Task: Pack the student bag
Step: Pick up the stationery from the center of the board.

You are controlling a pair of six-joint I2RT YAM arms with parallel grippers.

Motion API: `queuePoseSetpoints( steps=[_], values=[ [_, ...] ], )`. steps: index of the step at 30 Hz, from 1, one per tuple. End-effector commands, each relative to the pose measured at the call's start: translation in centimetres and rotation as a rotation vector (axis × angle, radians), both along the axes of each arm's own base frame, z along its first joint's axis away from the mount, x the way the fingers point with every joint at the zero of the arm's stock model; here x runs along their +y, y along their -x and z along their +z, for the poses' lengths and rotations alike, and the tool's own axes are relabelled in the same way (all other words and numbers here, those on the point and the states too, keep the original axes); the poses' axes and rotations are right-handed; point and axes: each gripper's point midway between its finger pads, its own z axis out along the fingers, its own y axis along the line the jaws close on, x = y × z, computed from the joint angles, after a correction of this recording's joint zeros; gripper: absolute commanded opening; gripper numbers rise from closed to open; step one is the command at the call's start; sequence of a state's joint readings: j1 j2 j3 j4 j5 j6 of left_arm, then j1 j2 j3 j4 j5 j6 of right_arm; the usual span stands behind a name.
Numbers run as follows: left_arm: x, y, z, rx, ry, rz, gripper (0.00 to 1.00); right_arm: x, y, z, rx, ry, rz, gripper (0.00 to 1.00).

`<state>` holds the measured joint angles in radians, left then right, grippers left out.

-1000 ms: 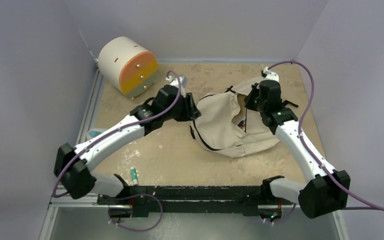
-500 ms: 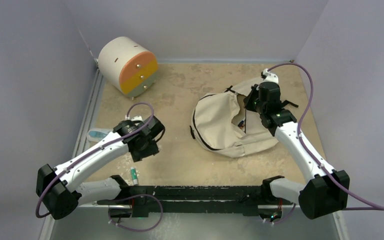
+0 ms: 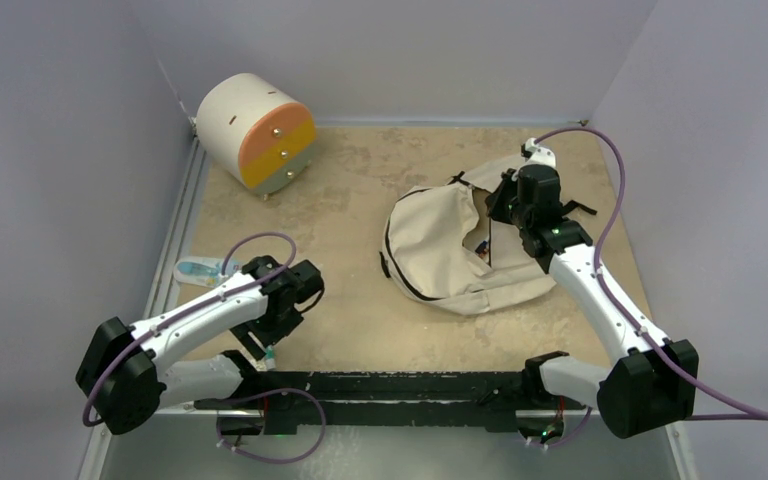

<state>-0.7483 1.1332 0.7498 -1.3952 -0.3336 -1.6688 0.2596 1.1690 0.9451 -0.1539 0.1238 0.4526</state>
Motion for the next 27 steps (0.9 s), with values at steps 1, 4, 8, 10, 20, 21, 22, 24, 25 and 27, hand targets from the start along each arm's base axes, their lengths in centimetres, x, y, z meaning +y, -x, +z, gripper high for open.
queuePoseSetpoints(
  steps=[1,4,8,10,20,21,22,24,25,27],
  values=[
    [1.1,-1.0,-0.4,-0.057,-0.080,0.091,0.71,0.7,-0.5,2.4,-0.087,-0.042,0.026,0.00],
    [1.2,-1.5,-1.0,-0.067,-0.085,0.080,0.70,0.8,-0.6,2.4,-0.089,-0.046,0.029,0.00],
    [1.3,-2.4,-1.3,-0.111,-0.078,0.051,0.72,1.1,-0.6,2.4,-0.088,-0.053,0.041,0.00],
    [1.0,-3.0,-1.7,-0.137,-0.040,0.041,0.72,1.2,-0.7,2.3,-0.088,-0.056,0.047,0.00],
    [0.9,-4.7,-3.0,-0.172,0.010,-0.021,0.71,1.5,-0.9,2.5,-0.088,-0.062,0.057,0.00],
    [1.0,-4.7,-3.1,-0.159,-0.002,-0.018,0.71,1.5,-0.9,2.5,-0.089,-0.062,0.055,0.00],
    [1.1,-4.6,-3.2,-0.147,-0.016,-0.014,0.71,1.5,-0.9,2.6,-0.090,-0.064,0.055,0.00],
    [1.5,-4.6,-3.4,-0.120,-0.057,0.006,0.70,1.5,-0.9,2.7,-0.091,-0.068,0.057,0.00],
    [1.7,-4.5,-3.6,-0.094,-0.081,0.014,0.70,1.6,-0.9,2.7,-0.092,-0.069,0.058,0.00],
    [2.0,-4.3,-3.9,-0.059,-0.119,0.026,0.70,1.6,-0.9,2.8,-0.092,-0.070,0.058,0.00]
  ],
)
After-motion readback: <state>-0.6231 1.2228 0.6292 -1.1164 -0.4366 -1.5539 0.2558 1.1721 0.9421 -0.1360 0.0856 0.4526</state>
